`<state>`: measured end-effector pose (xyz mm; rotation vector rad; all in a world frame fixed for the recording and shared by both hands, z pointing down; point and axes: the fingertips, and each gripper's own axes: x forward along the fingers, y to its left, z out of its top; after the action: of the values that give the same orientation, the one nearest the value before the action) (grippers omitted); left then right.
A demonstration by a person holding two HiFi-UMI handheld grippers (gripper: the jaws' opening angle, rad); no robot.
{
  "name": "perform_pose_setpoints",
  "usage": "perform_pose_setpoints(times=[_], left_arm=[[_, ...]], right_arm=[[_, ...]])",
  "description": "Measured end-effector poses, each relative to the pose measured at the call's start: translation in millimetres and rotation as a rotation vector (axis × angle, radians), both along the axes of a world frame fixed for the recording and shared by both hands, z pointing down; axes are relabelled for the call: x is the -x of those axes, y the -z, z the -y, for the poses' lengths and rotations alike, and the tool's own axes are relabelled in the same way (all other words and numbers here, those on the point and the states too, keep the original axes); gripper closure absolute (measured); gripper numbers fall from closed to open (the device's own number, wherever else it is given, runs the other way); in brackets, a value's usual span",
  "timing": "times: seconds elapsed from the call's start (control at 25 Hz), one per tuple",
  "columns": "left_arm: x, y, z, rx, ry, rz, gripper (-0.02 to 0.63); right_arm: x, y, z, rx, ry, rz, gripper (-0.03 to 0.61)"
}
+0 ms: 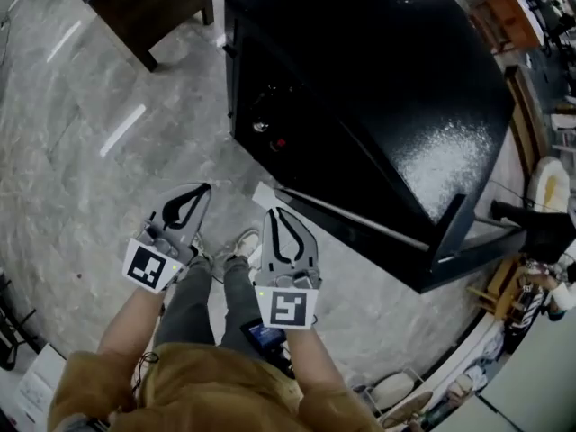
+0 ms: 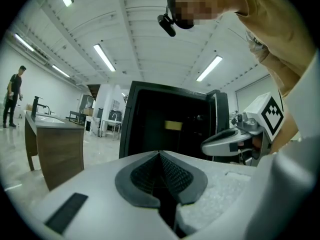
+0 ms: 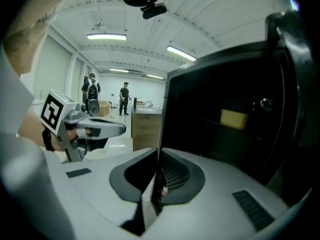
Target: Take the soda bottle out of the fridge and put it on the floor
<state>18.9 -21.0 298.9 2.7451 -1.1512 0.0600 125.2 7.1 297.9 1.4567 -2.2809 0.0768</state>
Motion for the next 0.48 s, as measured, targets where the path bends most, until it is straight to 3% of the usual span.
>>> perform_pose_setpoints(times=[0.12, 0.36, 0.48], left_arm=[[4, -28, 12, 0.003, 0.009, -0.008, 0.62], [14, -106, 22, 0.08, -0.007, 0.068, 0.62], [18, -127, 22, 0.096, -0.006, 0.064, 0.619]], right_arm=[[2, -50, 12, 0.025, -0.021, 0.014, 0.575], [-4, -157, 45, 0.093, -0.076, 0.008, 0.569], [-6, -190, 62, 0.095, -0.116, 0.002, 0.479]])
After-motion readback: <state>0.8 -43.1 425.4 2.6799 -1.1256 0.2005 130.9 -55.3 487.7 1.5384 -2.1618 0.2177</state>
